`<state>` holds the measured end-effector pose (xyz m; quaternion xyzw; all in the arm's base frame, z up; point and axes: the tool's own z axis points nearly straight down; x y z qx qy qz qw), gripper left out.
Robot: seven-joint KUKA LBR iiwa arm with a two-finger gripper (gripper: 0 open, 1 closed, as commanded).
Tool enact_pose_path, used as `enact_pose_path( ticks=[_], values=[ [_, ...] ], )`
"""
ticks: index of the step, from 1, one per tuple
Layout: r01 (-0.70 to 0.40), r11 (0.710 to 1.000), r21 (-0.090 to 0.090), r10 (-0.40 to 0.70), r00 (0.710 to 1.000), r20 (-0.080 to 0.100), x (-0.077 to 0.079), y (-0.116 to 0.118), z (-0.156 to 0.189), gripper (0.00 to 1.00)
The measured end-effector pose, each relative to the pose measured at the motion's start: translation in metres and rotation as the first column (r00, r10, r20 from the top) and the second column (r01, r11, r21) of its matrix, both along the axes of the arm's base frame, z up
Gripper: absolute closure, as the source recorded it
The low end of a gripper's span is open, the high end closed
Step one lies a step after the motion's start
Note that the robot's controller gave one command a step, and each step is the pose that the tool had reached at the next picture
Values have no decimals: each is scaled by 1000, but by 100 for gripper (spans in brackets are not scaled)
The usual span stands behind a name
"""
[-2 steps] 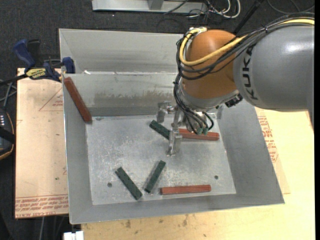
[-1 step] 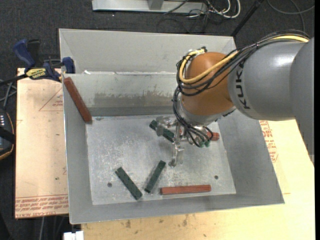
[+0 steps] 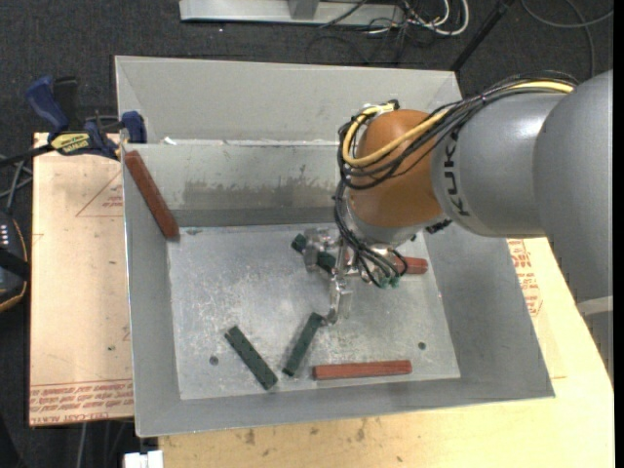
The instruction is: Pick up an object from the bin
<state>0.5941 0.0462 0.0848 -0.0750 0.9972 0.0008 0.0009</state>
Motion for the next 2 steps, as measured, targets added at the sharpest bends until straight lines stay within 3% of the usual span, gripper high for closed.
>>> enact_pose_path(
  ticks=[1,2],
  values=[
    [-491,871,-2,491,871,9,-102,63,-13,100],
    [-490,872,-2,490,872,9,-102,62,-13,100]
  ],
)
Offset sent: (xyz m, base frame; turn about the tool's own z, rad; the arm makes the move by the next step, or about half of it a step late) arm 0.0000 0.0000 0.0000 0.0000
